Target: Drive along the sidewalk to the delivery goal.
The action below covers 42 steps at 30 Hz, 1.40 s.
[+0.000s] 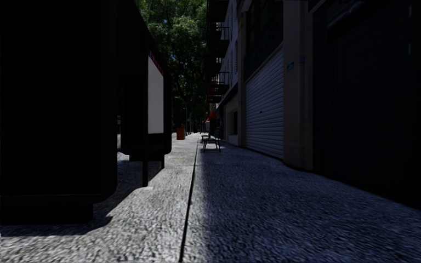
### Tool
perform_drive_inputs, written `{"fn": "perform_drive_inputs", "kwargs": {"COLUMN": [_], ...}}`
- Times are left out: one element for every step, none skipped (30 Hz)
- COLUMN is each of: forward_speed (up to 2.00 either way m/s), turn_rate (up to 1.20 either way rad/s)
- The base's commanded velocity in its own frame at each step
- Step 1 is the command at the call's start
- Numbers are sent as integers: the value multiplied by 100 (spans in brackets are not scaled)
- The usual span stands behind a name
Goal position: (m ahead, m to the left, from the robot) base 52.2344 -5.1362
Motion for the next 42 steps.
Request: {"fn": "perform_drive_inputs", "kwargs": {"forward_speed": [192,192,192,192,192,192,192,192,192,192,192,192,192,189,187,187,184,183,183,183,183,183,183,183,183,183,183,183,183,183,183,183,183,183,183,183,183,183,183,183,183,183], "turn_rate": [0,0,0,0,0,0,0,0,0,0,0,0,0,0,0,0,0,0,0,0,0,0,0,0,0,0,0,0,0,0,0,0,0,0,0,0,4,4,8,10,10,10]}}
